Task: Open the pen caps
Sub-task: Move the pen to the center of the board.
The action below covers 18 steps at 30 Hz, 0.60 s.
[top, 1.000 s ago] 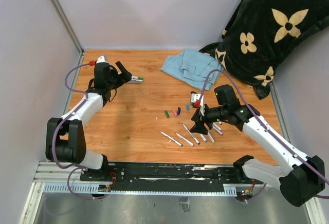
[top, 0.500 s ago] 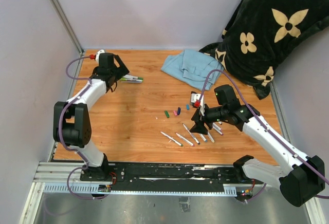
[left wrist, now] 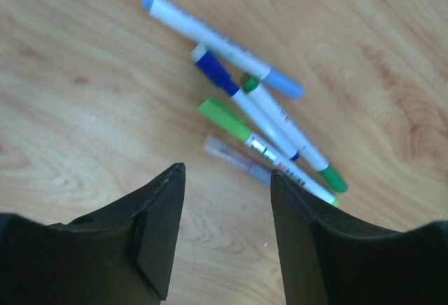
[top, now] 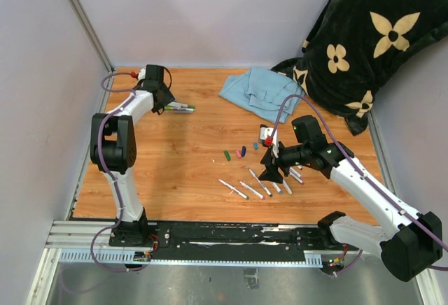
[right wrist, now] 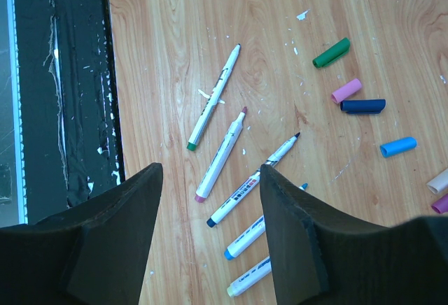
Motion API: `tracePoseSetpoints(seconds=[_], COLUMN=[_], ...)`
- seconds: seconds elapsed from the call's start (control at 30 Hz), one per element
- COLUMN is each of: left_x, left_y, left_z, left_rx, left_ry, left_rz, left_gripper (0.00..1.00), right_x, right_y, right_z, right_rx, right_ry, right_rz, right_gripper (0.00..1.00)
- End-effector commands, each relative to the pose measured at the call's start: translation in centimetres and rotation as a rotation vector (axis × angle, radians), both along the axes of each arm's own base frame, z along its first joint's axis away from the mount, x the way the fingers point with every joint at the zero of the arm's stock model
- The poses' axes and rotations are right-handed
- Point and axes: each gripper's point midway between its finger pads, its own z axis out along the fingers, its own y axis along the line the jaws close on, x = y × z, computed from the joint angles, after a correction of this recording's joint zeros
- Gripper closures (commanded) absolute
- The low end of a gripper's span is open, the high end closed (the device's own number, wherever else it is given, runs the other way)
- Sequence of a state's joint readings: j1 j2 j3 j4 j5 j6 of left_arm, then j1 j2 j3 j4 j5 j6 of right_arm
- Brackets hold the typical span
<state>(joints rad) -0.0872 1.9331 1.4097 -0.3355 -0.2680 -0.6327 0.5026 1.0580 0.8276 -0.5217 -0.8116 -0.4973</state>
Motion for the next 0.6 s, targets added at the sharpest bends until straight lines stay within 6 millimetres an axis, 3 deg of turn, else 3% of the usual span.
tracePoseSetpoints(seconds=[0.0,0.17,0.3,0.4,0.57], left_x=[3.1,5.5,7.1,8.4,9.9], left_y=[0.8,1.5,0.8,1.2,2.4], left_z=[1.4,1.8,1.9,1.5,-0.6], left_rx=[0.074,0.146,0.066,0.059,0.075], left_ry=[-0.016,-0.031,-0.069,-0.061,0.006], left_rz=[-0.039,-0.150,-0.246,-0.247,-0.232], left_gripper=[0.43,0.38,0.36,0.38,0.51], right_x=[0.8,0.9,0.9,0.9,1.0], right_y=[-0.3,-0.4,-0.4,-0.4,-0.5], right_z=[1.3,1.4,1.4,1.3,1.3], right_rx=[0.022,0.022,0.023,0.023,0.020], right_ry=[-0.037,-0.040,-0.038,-0.036,-0.038], right_rz=[-0.012,-0.018,-0.018,-0.017,-0.021], right_gripper=[0.41,0.41,0.41,0.41,0.41])
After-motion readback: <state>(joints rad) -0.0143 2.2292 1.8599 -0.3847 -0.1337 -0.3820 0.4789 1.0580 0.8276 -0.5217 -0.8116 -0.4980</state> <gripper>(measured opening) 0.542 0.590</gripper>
